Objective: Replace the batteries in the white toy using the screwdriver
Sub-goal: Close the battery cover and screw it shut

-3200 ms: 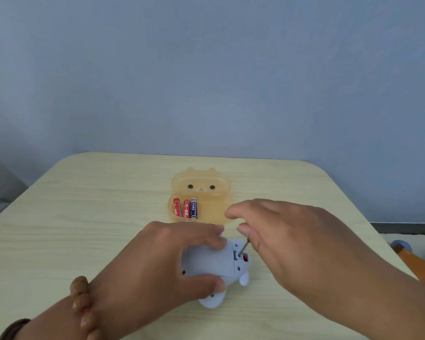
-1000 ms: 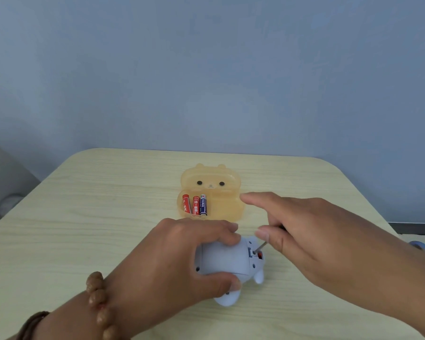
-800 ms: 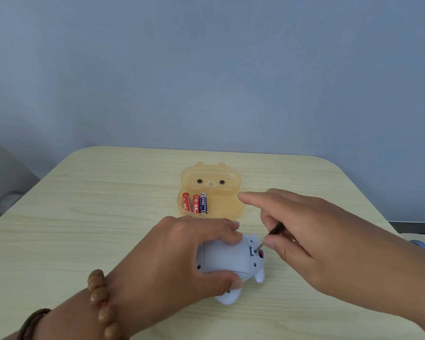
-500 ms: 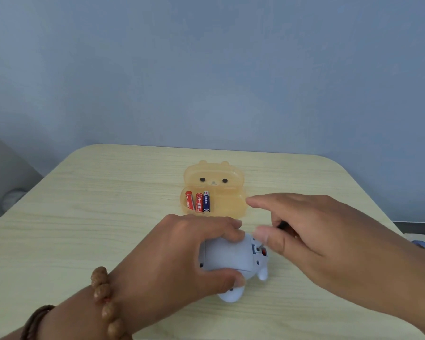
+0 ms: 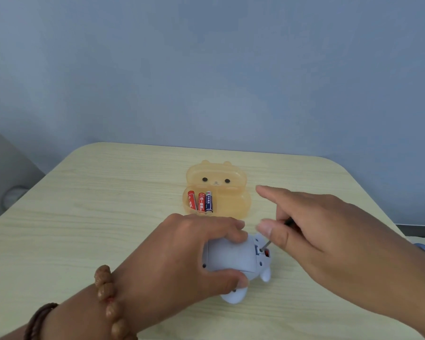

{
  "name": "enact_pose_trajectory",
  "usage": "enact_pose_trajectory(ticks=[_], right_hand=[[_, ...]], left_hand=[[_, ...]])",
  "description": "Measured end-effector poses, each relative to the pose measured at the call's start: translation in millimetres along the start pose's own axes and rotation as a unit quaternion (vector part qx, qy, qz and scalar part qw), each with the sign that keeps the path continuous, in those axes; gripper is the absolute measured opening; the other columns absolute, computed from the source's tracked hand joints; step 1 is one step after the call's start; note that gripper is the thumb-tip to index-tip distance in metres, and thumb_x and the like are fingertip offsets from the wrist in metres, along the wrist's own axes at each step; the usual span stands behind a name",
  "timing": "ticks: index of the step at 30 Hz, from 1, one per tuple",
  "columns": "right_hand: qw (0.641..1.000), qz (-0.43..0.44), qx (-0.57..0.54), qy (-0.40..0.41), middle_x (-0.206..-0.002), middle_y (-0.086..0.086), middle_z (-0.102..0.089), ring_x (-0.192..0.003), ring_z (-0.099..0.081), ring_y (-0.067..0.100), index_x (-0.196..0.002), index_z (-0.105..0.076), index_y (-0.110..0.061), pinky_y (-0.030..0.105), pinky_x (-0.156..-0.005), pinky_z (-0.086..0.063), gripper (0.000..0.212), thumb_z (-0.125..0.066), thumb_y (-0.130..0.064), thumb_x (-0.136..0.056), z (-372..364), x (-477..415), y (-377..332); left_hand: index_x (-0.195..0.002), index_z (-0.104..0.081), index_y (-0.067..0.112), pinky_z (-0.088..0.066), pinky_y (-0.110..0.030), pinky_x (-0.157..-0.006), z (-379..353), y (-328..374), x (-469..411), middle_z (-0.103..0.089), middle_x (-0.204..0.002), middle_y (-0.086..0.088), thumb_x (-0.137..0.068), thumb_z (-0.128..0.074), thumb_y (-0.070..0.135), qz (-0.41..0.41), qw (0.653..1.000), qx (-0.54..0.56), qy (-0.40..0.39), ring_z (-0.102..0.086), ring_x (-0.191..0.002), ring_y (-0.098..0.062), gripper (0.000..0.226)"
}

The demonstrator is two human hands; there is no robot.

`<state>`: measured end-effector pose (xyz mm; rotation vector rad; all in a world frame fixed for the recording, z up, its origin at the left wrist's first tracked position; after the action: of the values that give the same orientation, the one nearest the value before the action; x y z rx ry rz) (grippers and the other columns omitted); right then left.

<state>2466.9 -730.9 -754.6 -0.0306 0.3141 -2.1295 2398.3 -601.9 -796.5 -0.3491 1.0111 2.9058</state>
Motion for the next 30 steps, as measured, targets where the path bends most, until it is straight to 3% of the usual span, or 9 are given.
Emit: enact_pose_trajectory(ticks=[4, 7, 9, 13, 16, 22, 24, 27, 30], right_hand=[[1.0, -0.004, -0.021, 0.005, -0.089, -0.018, -0.057, -0.083, -0.056, 0.003, -0.138, -0.031, -0.053, 0.026, -0.07, -0.05, 0.047, -0.035, -0.049, -0.091, -0.6, -0.3, 1.9], [0.999, 0.012, -0.038, -0.022, -0.103, -0.022, -0.051, -0.091, -0.057, 0.008, -0.136, -0.032, -0.055, 0.032, -0.076, -0.054, 0.057, -0.054, -0.024, -0.093, -2.3, 1.1, -0.4], [0.999, 0.015, -0.024, -0.032, -0.106, -0.026, -0.048, -0.094, -0.057, 0.006, -0.137, -0.026, -0.057, 0.032, -0.08, -0.053, 0.061, -0.055, -0.027, -0.093, -4.0, 1.8, -1.6], [1.0, 0.011, 0.003, -0.006, -0.102, -0.026, -0.05, -0.092, -0.054, -0.001, -0.139, -0.015, -0.06, 0.026, -0.079, -0.05, 0.058, -0.033, -0.067, -0.084, -0.3, 0.9, -4.0], [1.0, 0.01, 0.002, 0.015, -0.087, -0.023, -0.054, -0.083, -0.052, 0.0, -0.141, -0.034, -0.05, 0.027, -0.077, -0.05, 0.052, -0.032, -0.058, -0.089, 1.9, -1.4, -2.3], [0.998, 0.031, -0.035, 0.031, -0.092, -0.024, -0.057, -0.082, -0.062, 0.005, -0.117, -0.061, -0.044, 0.034, -0.069, -0.056, 0.037, -0.069, -0.022, -0.089, 1.7, 5.1, 2.7], [0.998, 0.03, -0.005, 0.051, -0.088, -0.024, -0.058, -0.077, -0.064, 0.004, -0.107, -0.065, -0.042, 0.035, -0.061, -0.057, 0.031, -0.076, -0.023, -0.084, 2.9, 8.2, 4.7], [0.994, 0.033, 0.072, 0.077, -0.075, -0.023, -0.061, -0.067, -0.064, 0.004, -0.091, -0.072, -0.041, 0.024, -0.045, -0.049, 0.03, -0.089, -0.028, -0.07, 9.7, 13.1, 2.7], [0.985, 0.071, 0.064, 0.141, -0.074, -0.021, -0.061, -0.071, -0.063, 0.007, -0.087, -0.072, -0.036, 0.029, -0.047, -0.051, 0.021, -0.085, -0.025, -0.074, 19.5, 22.4, 1.3]], left_hand=[[-0.115, -0.055, 0.051, -0.04, -0.006, -0.094, 1.0, -0.4, 1.1, -0.042, -0.126, 0.053, -0.064, -0.084, 0.053, 0.0, 1.0, 0.007, 0.008, -0.047, -0.115, 0.024, 0.058], [-0.116, -0.055, 0.052, -0.04, -0.006, -0.095, -0.3, 0.8, 0.5, -0.039, -0.127, 0.055, -0.065, -0.082, 0.055, -0.005, 1.0, -0.003, 0.005, -0.046, -0.117, 0.023, 0.059], [-0.116, -0.055, 0.051, -0.041, -0.006, -0.095, -0.1, 1.2, 0.5, -0.039, -0.127, 0.055, -0.065, -0.082, 0.055, -0.008, 1.0, -0.009, 0.006, -0.046, -0.117, 0.023, 0.058], [-0.114, -0.063, 0.047, -0.041, -0.007, -0.093, 0.7, 1.1, 1.4, -0.05, -0.126, 0.047, -0.065, -0.083, 0.054, -0.007, 1.0, -0.006, 0.004, -0.048, -0.115, 0.023, 0.053], [-0.114, -0.058, 0.049, -0.041, -0.008, -0.093, 1.6, 0.5, 1.6, -0.046, -0.127, 0.05, -0.064, -0.084, 0.053, -0.005, 1.0, 0.001, 0.01, -0.049, -0.114, 0.022, 0.057], [-0.117, -0.055, 0.051, -0.04, -0.006, -0.093, 0.6, 0.9, 1.2, -0.039, -0.128, 0.054, -0.064, -0.082, 0.056, -0.006, 1.0, -0.012, 0.011, -0.047, -0.116, 0.022, 0.06], [-0.116, -0.057, 0.05, -0.041, -0.005, -0.092, 0.0, 1.1, 1.3, -0.042, -0.128, 0.052, -0.064, -0.082, 0.056, -0.006, 1.0, -0.019, 0.01, -0.048, -0.115, 0.022, 0.058], [-0.116, -0.06, 0.049, -0.043, -0.008, -0.093, -1.4, 2.6, 1.1, -0.046, -0.128, 0.05, -0.065, -0.08, 0.058, -0.006, 1.0, -0.026, 0.005, -0.047, -0.116, 0.02, 0.056], [-0.116, -0.062, 0.048, -0.043, -0.01, -0.095, -1.3, 2.8, 1.8, -0.047, -0.128, 0.049, -0.065, -0.08, 0.058, 0.0, 1.0, -0.025, 0.006, -0.046, -0.119, 0.021, 0.055]])
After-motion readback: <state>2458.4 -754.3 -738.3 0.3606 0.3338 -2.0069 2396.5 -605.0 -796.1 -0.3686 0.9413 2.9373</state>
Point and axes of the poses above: each hand's wrist, its own x-axis away from the middle knuckle, its own z-axis out of the back of the hand, y = z × x, the point moved 8 cm from there along -x, towards the middle knuckle
